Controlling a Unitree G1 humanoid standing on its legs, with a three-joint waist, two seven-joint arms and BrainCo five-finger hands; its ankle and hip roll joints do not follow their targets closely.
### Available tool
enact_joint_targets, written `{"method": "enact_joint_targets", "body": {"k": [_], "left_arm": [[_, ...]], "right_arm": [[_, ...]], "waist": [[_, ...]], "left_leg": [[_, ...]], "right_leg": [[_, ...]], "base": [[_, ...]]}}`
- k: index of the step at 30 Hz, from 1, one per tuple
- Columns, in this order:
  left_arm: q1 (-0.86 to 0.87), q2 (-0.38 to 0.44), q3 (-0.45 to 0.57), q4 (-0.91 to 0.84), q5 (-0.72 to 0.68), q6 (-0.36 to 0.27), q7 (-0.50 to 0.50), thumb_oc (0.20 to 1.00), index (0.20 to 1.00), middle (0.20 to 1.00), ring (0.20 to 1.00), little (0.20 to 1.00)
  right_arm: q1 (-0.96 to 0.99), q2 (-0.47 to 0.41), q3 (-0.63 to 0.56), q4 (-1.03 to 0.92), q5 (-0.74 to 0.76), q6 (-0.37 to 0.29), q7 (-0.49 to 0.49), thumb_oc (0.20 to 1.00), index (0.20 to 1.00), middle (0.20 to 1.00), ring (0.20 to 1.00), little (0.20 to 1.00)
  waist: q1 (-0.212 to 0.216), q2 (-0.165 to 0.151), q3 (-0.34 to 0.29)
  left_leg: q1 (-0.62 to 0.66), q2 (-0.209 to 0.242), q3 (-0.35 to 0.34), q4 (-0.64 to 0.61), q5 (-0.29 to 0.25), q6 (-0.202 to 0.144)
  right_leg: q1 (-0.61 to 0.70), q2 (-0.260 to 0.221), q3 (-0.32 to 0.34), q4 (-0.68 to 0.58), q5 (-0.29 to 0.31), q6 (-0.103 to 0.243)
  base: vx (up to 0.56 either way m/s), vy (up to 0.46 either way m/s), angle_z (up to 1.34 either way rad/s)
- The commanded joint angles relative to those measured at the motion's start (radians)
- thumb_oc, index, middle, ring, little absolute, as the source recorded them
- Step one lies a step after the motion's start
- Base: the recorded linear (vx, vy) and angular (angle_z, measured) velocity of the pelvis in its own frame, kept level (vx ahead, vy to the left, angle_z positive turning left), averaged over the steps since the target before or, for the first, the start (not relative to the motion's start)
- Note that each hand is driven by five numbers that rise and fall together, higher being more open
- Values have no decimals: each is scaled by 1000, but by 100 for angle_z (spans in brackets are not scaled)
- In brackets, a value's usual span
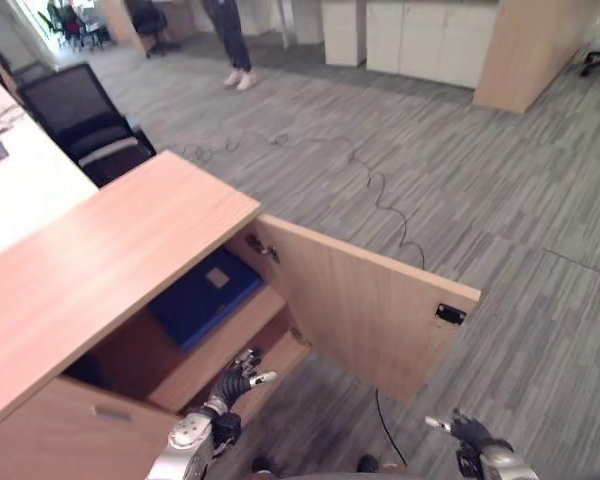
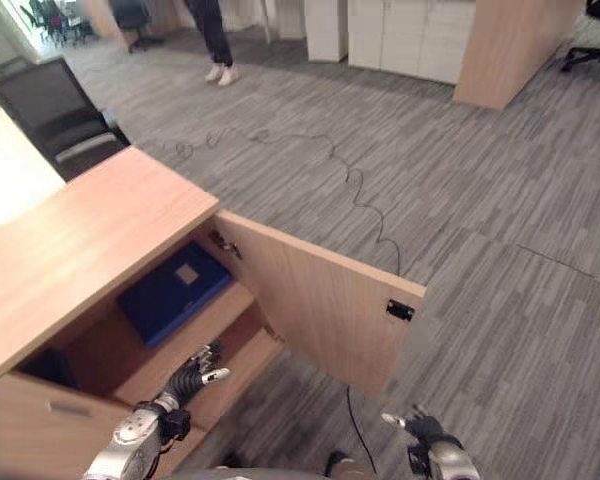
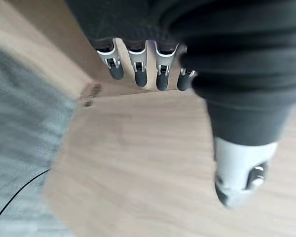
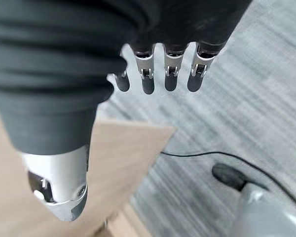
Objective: Put the empty folder in the office cabinet
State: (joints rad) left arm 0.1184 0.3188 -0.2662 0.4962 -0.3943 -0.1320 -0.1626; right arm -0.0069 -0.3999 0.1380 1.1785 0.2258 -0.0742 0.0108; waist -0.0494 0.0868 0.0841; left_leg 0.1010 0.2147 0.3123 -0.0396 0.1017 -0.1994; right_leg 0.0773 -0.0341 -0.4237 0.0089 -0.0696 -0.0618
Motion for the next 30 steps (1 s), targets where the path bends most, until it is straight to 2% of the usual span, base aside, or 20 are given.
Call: {"method": "enact_joint_targets", "body": {"k": [1, 5, 10, 12, 18, 25, 30], "left_arm": [[-19, 30, 44, -83, -4, -50, 11, 1000, 1000, 1000, 1000, 1000], [-26, 42, 61, -81, -3, -48, 8, 1000, 1000, 1000, 1000, 1000], [-31, 67, 68, -77, 6, -46, 2, 1000, 1000, 1000, 1000, 1000], [-32, 76, 59, -58, 4, -40, -3, 1000, 1000, 1000, 1000, 1000], [4, 106, 12, -4, 50, -28, -35, 1000, 1000, 1000, 1000, 1000], [35, 121, -45, 47, 75, -9, -81, 1000, 1000, 1000, 1000, 1000], [47, 109, -74, 174, 144, -4, -84, 1000, 1000, 1000, 1000, 1000]], "right_arm": [[-72, 4, -66, 25, 75, -17, -11, 1000, 1000, 1000, 1000, 1000], [-72, -52, -137, 46, 107, -17, -19, 1000, 1000, 1000, 1000, 1000], [-125, -195, -234, 66, 164, -24, -30, 1000, 1000, 1000, 1000, 1000], [-201, -270, -230, 57, 178, -34, -28, 1000, 1000, 1000, 1000, 1000], [-364, -359, -167, 55, 180, -43, -35, 1000, 1000, 1000, 1000, 1000], [-478, -354, -84, 56, 177, -42, -26, 1000, 1000, 1000, 1000, 1000], [-533, -269, 9, 30, 160, -38, -8, 1000, 1000, 1000, 1000, 1000]], "waist": [[26, -16, 18], [23, -26, 9], [28, -48, -1], [45, -61, -9], [76, -70, -19], [88, -64, -21], [97, -60, -23]], "left_leg": [[58, -62, 39, -10, -32, 58], [66, -72, 35, -34, -37, 66], [69, -86, 26, -42, -56, 78], [69, -92, 27, -42, -62, 85], [68, -94, 20, -41, -62, 87], [64, -89, 11, -39, -56, 85], [64, -85, 11, -39, -50, 85]], "right_leg": [[32, -159, 75, -82, 109, 232], [40, -164, 58, -78, 114, 238], [40, -174, 37, -76, 127, 250], [40, -179, 25, -75, 135, 255], [49, -182, 12, -79, 137, 258], [53, -178, 12, -80, 133, 254], [54, -167, 20, -83, 128, 246]], "base": [[25, 51, -17], [-2, 17, 2], [-21, 22, 22], [-16, 16, 4], [-10, -1, 0], [-9, -3, 3], [2, -11, -3]]}}
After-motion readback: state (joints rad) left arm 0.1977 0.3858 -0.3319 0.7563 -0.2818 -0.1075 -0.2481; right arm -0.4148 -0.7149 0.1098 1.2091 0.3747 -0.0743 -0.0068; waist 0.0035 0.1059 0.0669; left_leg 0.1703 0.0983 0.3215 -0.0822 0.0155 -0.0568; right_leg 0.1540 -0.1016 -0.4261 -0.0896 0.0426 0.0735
